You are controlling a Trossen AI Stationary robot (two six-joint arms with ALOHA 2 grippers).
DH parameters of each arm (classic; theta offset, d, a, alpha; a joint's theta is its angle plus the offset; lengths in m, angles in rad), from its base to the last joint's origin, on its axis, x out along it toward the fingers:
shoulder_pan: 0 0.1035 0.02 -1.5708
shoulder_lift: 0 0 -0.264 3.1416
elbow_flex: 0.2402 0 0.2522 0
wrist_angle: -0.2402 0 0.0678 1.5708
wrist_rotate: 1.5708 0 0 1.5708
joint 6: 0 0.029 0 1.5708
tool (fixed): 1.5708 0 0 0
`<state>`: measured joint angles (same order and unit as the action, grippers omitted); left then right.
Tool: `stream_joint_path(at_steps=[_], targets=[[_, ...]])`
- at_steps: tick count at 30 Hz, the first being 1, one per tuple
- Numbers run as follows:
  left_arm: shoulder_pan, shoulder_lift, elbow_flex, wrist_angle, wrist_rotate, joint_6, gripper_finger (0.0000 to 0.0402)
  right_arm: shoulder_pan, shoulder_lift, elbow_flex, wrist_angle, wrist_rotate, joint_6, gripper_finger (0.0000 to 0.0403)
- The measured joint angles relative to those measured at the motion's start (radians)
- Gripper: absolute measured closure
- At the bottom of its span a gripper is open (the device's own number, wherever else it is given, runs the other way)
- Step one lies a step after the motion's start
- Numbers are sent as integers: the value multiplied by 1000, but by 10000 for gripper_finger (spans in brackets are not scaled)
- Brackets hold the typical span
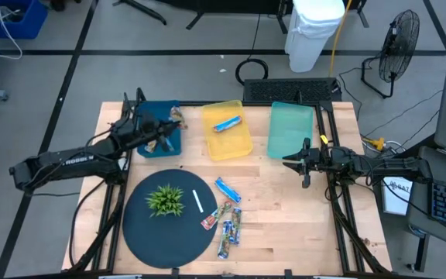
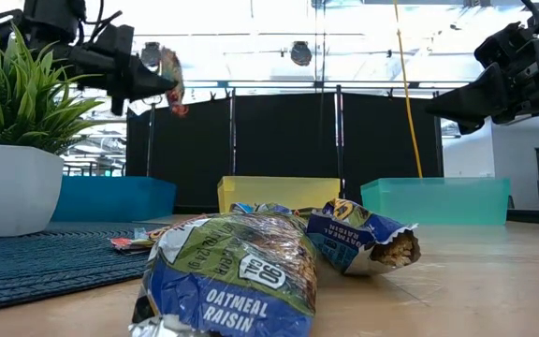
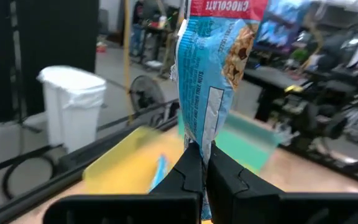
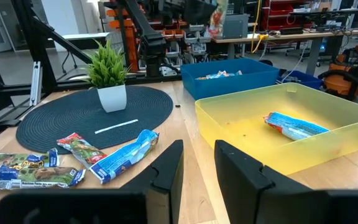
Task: Pick and place Granola Bars by type
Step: Put the red granola bar into the yellow bin
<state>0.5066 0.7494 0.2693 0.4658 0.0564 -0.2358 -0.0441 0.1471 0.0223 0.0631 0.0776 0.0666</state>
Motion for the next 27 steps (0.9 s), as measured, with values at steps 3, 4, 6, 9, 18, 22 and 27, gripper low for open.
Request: stream_joint_path(at_steps=[3, 4, 6, 9, 18, 22, 27], targets=[[-40, 45, 4, 67, 4, 18, 396, 0, 0, 0, 0, 0, 0, 321], [-52, 62, 4, 82, 4, 25, 396, 0, 0, 0, 0, 0, 0, 321], [-71, 101, 4, 103, 5, 30, 396, 0, 0, 0, 0, 0, 0, 319], [-89, 166, 5, 129, 5, 24, 396, 0, 0, 0, 0, 0, 0, 319], [-120, 357, 32, 297, 8, -31, 396, 0, 0, 0, 0, 0, 0, 319], [-130, 432, 126, 258, 50, -34, 396, 0, 0, 0, 0, 0, 0, 319], [-147, 551, 303, 89, 58, 6, 396, 0, 0, 0, 0, 0, 0, 321]])
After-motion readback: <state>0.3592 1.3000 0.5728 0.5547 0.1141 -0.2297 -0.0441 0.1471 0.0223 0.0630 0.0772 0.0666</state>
